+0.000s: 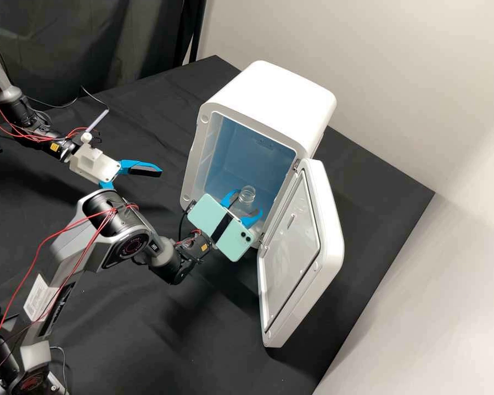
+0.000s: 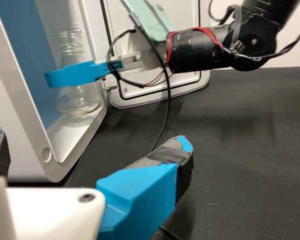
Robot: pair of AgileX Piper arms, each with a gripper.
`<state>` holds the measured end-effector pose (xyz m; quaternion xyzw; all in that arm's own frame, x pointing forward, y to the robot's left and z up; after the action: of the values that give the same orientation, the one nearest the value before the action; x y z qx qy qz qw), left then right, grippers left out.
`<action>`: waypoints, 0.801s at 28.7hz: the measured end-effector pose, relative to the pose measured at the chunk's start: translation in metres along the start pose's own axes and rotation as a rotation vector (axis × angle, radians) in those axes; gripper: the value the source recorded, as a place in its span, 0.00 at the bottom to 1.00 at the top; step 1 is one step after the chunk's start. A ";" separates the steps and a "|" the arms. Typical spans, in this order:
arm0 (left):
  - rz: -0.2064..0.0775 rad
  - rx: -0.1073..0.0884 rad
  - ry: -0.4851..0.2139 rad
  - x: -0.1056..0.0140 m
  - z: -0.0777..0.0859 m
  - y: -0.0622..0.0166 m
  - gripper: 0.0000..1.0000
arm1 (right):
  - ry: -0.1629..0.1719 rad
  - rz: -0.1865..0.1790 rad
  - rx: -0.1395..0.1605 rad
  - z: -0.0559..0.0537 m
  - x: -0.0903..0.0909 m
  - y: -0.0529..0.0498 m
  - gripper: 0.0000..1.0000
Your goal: Place the flask in the incubator
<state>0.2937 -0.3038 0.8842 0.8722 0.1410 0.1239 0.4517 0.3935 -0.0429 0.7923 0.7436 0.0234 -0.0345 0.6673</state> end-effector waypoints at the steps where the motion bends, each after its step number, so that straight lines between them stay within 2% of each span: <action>1: 0.000 0.000 0.000 0.000 0.000 0.0000 1.00 | -0.005 -0.003 0.001 0.000 0.002 -0.001 0.00; 6: 0.000 0.000 0.000 0.000 0.000 0.0000 1.00 | -0.007 -0.014 -0.001 -0.004 0.015 -0.004 0.00; 15: 0.000 0.000 0.000 0.000 0.000 0.0000 1.00 | -0.058 -0.004 0.008 0.009 0.048 -0.003 0.00; 20: 0.000 0.000 0.000 0.000 0.000 0.0000 1.00 | -0.053 -0.013 0.006 0.003 0.062 -0.006 0.00; 23: 0.000 0.000 0.000 0.000 0.000 0.0000 1.00 | -0.047 -0.028 0.003 -0.004 0.071 -0.010 0.00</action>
<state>0.2937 -0.3038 0.8842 0.8722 0.1410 0.1239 0.4517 0.4633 -0.0389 0.7768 0.7431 0.0180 -0.0613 0.6661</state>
